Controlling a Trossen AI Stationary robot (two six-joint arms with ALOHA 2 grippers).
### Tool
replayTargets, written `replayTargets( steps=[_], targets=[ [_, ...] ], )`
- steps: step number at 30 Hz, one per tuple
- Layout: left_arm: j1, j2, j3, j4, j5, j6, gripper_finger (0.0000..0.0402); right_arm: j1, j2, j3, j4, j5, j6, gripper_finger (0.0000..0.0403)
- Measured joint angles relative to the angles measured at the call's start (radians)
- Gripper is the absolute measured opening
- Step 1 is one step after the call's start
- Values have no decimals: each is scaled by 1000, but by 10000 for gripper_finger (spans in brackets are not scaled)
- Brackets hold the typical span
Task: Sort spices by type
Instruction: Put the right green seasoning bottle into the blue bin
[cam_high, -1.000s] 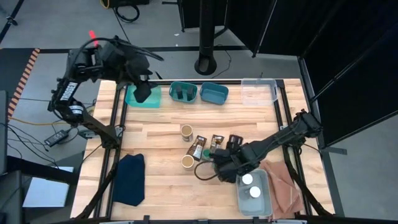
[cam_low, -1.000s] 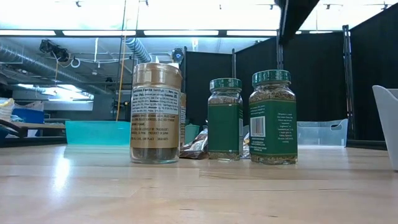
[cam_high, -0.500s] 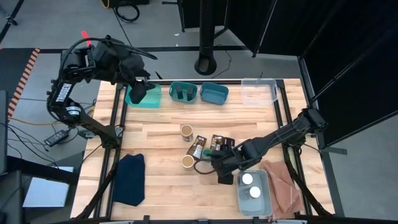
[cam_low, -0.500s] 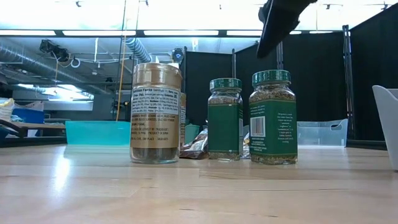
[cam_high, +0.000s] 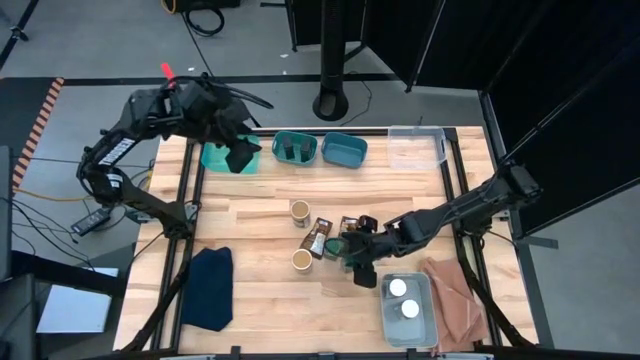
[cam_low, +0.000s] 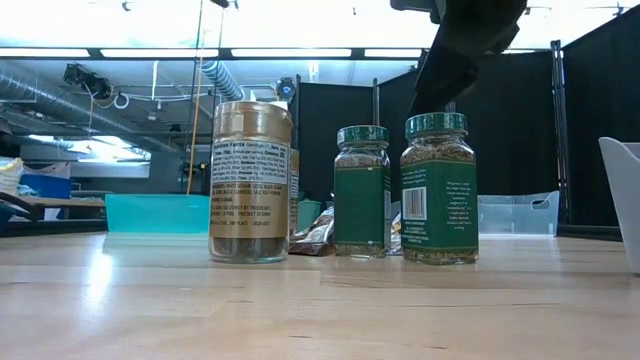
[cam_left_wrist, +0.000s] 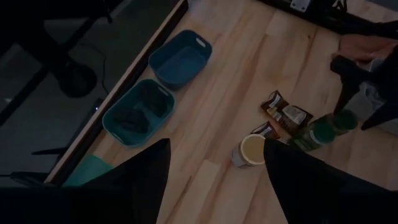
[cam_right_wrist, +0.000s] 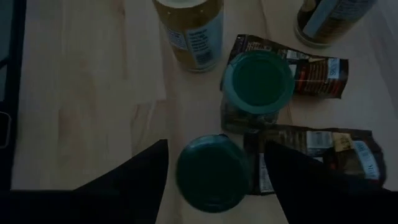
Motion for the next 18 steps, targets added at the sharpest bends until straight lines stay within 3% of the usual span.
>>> replayTargets(
  steps=[9, 18],
  targets=[
    [0, -1, -138, 56, 0, -4, 264, -20, 12, -3, 6, -42, -55, 271],
    [0, -1, -195, 62, 0, -4, 264, -20, 12, -86, 134, -58, -2, 271]
  ],
)
